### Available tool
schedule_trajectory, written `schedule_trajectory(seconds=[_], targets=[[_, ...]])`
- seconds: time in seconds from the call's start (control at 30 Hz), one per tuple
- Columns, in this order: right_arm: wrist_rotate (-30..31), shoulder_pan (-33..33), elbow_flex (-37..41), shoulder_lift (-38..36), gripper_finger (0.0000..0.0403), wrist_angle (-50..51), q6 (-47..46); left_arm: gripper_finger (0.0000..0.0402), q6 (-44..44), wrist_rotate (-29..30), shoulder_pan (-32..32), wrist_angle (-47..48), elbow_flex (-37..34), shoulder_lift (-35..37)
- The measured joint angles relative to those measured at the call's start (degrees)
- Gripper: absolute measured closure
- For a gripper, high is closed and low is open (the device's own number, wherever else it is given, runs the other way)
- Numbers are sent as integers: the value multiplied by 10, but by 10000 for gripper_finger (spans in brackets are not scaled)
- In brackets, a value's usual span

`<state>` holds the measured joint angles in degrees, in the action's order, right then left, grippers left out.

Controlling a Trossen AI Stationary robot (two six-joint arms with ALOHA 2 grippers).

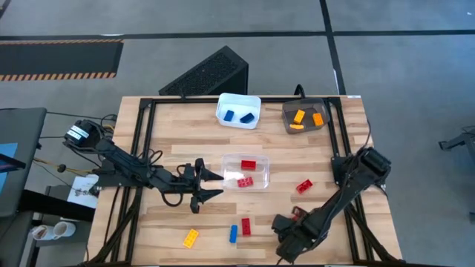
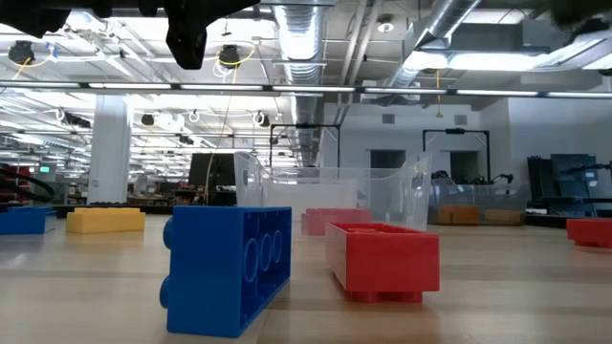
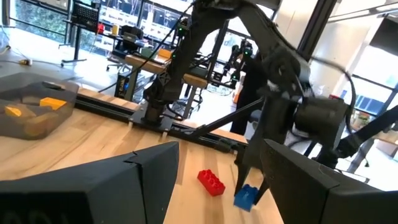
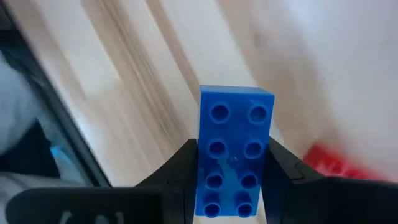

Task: Sort & place blocks by color
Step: Put the bottom left blue block into the white bin

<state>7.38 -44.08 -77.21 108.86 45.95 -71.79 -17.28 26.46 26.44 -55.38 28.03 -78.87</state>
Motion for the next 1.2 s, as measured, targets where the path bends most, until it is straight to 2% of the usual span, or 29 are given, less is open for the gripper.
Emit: schedule_trajectory(seconds=[0.23,0.4,0.57,0.87,1.07,1.2], targets=[[150,36,-1,-71,280,-30,129,184,-13,12,0,8,0,0],[200,100,2,-106,280,-64,248,184,-14,12,0,8,0,0],[149,201,61,-141,280,-184,373,184,-15,9,0,8,0,0],[51,411,166,-194,280,-408,521,184,-14,9,0,11,0,0],[45,538,168,-187,278,-480,613,184,-13,13,0,11,0,0],[26,620,168,-162,247,-512,617,184,-13,14,0,10,0,0]])
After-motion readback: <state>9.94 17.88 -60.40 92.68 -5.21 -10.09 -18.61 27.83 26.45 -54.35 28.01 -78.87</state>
